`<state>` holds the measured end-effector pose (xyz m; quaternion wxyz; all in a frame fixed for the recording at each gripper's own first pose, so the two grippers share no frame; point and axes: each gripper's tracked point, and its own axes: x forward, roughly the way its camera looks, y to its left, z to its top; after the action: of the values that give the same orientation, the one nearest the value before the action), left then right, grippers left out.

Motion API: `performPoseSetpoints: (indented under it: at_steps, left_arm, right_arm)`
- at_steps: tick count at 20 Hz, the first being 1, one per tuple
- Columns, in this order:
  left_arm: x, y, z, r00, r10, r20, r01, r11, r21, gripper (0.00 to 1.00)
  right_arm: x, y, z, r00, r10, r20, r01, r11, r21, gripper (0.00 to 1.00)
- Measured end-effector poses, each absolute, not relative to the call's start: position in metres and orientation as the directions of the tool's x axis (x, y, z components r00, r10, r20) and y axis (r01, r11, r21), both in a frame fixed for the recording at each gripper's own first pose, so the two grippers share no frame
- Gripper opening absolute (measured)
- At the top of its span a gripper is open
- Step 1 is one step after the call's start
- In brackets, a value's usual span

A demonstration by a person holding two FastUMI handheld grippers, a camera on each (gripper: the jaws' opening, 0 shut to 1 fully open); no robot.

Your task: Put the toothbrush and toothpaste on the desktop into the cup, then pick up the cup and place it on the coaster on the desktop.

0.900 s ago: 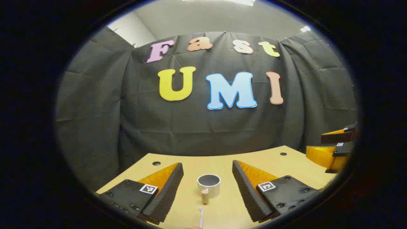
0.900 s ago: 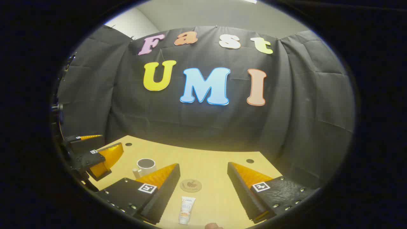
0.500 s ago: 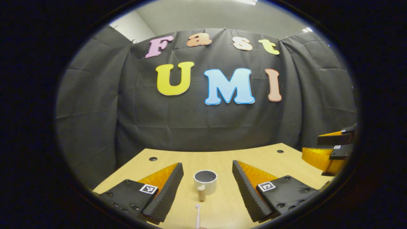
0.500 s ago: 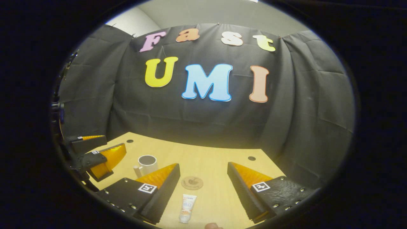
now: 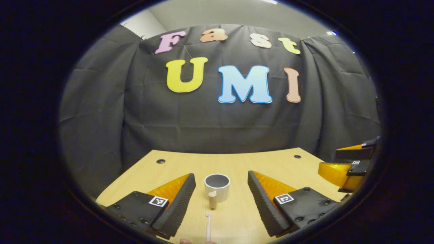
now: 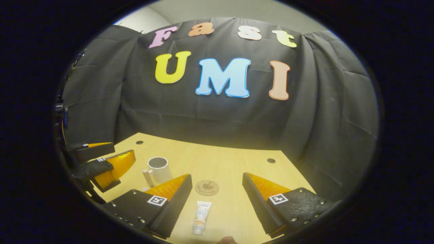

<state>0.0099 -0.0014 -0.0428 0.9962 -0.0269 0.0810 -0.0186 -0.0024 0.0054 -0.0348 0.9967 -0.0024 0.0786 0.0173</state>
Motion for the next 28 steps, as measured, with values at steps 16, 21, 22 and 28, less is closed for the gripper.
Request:
performPoseSetpoints:
  at_steps: [16,21,22,28]
  left_arm:
    - [0.013,0.025,-0.187,0.716,-0.048,-0.697,-0.075,0.987,-0.144,0.98]
    - [0.002,0.026,-0.223,0.567,-0.082,-0.820,-0.092,0.983,-0.161,0.98]
    - [-0.003,0.025,-0.233,0.524,-0.085,-0.847,-0.099,0.982,-0.160,1.00]
    - [-0.013,0.031,-0.268,0.357,-0.086,-0.930,-0.123,0.983,-0.138,1.00]
  right_arm:
    - [0.040,0.033,-0.122,0.806,0.135,-0.577,-0.111,0.991,0.076,0.93]
    - [0.048,0.039,-0.166,0.687,0.164,-0.708,-0.087,0.986,0.143,0.94]
    - [0.047,0.040,-0.173,0.662,0.169,-0.730,-0.086,0.985,0.151,0.94]
    - [0.052,0.050,-0.212,0.511,0.193,-0.838,-0.105,0.981,0.162,0.94]
